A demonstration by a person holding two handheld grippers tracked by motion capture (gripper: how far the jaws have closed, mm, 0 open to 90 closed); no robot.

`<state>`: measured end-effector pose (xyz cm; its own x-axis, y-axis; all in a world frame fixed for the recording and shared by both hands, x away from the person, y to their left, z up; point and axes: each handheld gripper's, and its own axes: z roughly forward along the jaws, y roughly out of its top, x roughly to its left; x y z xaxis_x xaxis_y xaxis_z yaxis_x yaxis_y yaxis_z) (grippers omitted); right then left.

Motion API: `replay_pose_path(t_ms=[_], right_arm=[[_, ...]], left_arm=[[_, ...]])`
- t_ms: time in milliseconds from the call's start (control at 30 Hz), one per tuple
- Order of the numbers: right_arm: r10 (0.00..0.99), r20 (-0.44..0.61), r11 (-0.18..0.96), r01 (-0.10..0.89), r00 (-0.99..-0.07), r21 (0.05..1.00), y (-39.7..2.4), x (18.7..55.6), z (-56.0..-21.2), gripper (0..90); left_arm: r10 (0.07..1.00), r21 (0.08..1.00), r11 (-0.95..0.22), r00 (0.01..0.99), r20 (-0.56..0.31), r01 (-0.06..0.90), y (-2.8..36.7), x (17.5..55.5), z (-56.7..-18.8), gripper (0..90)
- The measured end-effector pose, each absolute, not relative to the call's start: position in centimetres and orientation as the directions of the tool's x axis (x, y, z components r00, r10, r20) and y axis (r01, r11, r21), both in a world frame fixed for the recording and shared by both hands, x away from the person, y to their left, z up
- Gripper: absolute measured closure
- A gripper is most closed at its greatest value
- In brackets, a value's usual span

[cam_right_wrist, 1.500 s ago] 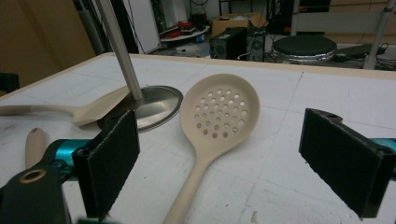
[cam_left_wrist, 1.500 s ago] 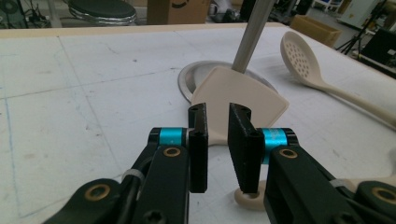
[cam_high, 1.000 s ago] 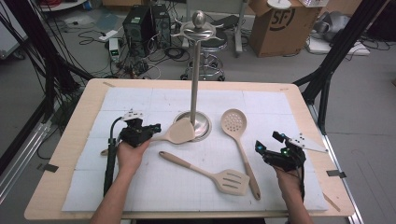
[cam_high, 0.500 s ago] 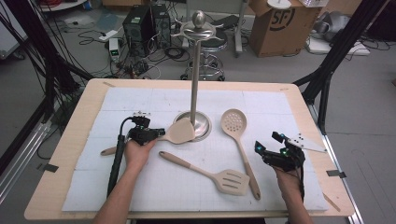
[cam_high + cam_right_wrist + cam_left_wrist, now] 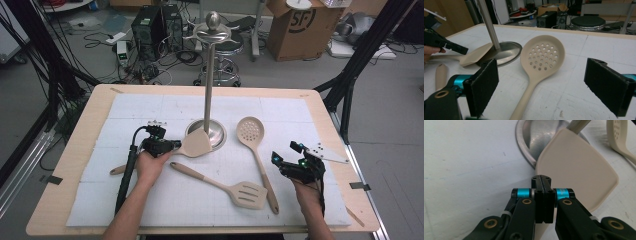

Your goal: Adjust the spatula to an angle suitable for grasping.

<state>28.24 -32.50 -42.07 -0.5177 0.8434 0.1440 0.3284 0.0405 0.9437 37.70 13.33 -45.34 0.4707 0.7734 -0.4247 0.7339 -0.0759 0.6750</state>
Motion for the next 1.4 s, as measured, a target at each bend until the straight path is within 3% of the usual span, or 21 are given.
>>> replay_pose_path(t_ms=[33,100,300,500,1400], right_arm=[[0.843,0.145,0.040,0.329,-0.518,0.943,-32.5,28.2,-42.1,11.6],[0.844,0.141,0.042,0.325,-0.518,0.945,-32.5,28.2,-42.1,11.7],[0.846,0.146,0.031,0.322,-0.513,0.946,-32.8,28.1,-42.0,12.1],[0.844,0.146,0.034,0.323,-0.515,0.946,-32.8,28.1,-42.0,12.2],[0.845,0.136,0.047,0.324,-0.518,0.945,-32.4,28.2,-42.1,12.2]], left_arm=[[0.737,0.657,-0.067,0.481,-0.474,0.751,13.0,37.7,-45.5,90.0],[0.766,0.661,-0.129,0.498,-0.407,0.739,11.5,37.3,-45.6,90.0],[0.814,0.670,-0.025,0.404,-0.417,0.742,12.7,37.7,-45.1,90.0],[0.857,0.636,-0.027,0.346,-0.382,0.771,13.8,38.2,-45.7,90.0],[0.778,0.583,-0.178,0.476,-0.410,0.793,9.7,37.5,-45.5,90.0]])
